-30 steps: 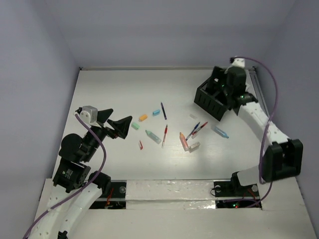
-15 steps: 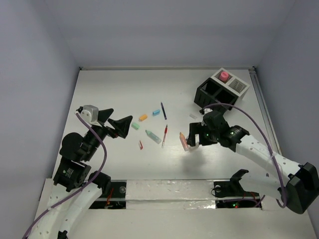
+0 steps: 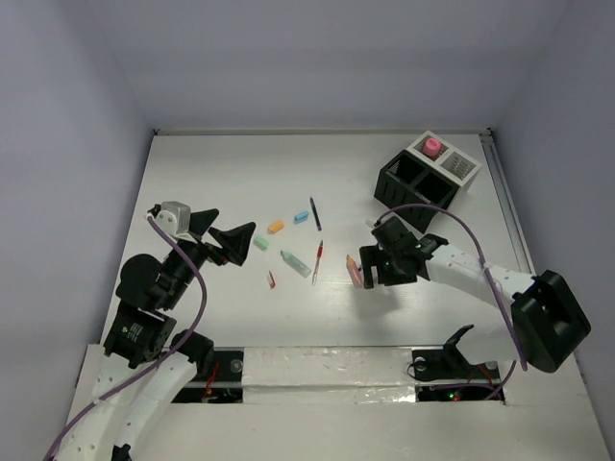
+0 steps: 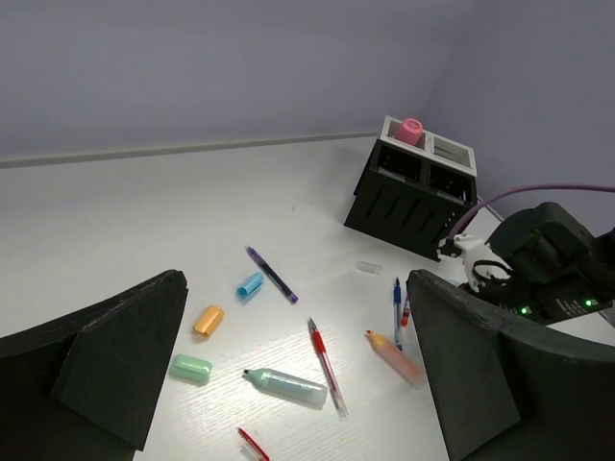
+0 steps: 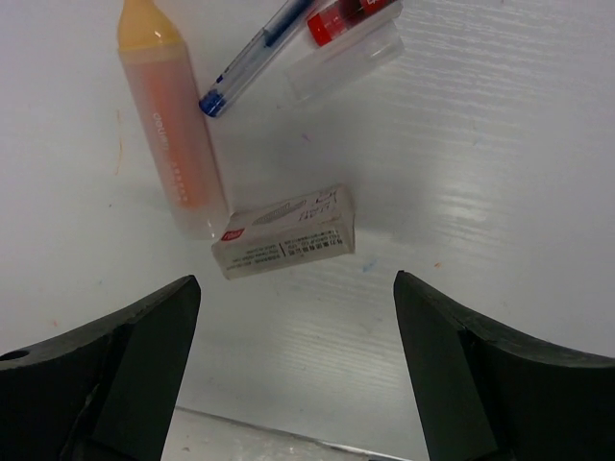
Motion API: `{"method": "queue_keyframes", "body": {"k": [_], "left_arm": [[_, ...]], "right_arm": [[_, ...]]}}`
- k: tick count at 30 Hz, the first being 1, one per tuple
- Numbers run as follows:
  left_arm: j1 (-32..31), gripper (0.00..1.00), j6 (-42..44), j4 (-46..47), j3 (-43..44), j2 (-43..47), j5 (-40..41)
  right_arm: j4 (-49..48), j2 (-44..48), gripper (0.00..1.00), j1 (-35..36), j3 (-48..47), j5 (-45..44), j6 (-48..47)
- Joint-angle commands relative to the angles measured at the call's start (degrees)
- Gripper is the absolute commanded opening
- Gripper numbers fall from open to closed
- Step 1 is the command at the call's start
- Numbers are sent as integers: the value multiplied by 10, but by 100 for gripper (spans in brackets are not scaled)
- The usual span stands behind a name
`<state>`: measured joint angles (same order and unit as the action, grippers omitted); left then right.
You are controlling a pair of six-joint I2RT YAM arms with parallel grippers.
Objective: Sort the stationery into containers
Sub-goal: Pick up the stationery from the center of the board.
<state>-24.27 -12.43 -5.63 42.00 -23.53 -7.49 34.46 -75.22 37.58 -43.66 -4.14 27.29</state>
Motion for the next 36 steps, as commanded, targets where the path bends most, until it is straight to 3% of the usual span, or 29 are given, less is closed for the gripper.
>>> {"method": "queue_keyframes", "body": {"k": [1,12,19,22,28,30,34,36], "left_arm": [[3,99,4,20,6,-6,-2],[3,99,5,19,5,-4,0],[8,99,5,20,6,-6,0],[8,99,5,20,6,-8,-2],[8,99,4,22,6,-9,-6],[8,99,4,23,6,-8,-8],[8,99,4,23,5,-8,-9],[8,99,4,23,5,-5,-10]], "right_arm": [[-30,-23,87,5,-32,-20,-18],[-58,-81,79,5,-42,-29,-36],[-63,-109,64,5,-56,-26,-51],[-47,-103,43,5,-64,-24,-50],[7,-34,41,5,-106,-49,-50],[5,-16,38,5,-125,-103,-58],[-74,10,35,-77,-176,-167,-86],[-123,17,35,-165,-184,-172,-101]]}}
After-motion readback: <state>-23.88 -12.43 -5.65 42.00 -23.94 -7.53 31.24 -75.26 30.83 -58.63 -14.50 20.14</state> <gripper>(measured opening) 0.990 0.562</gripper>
